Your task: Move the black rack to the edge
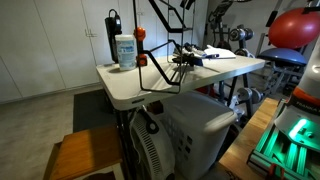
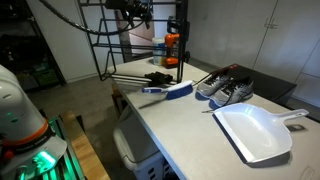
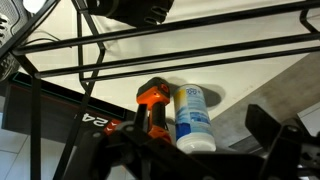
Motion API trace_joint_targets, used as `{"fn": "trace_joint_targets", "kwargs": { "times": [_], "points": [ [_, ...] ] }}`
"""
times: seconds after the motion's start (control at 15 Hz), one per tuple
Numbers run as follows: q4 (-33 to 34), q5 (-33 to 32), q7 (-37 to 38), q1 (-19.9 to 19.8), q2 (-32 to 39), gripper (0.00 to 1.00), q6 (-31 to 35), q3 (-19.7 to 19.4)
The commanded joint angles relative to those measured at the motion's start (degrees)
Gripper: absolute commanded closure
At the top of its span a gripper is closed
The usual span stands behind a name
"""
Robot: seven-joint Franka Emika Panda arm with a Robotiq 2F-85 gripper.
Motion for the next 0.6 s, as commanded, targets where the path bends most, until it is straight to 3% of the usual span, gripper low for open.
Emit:
{"fn": "trace_joint_targets", "kwargs": {
  "times": [0.0, 0.33, 0.53],
  "points": [
    [3.0, 2.3, -3.0, 0.6, 3.2, 0.0, -1.1, -0.3],
    [5.2, 3.5, -4.7, 0.1, 4.6, 0.0, -4.8, -0.1],
    [6.1, 3.4, -4.2, -0.4, 3.9, 0.0, -10.9, -0.1]
  ]
}}
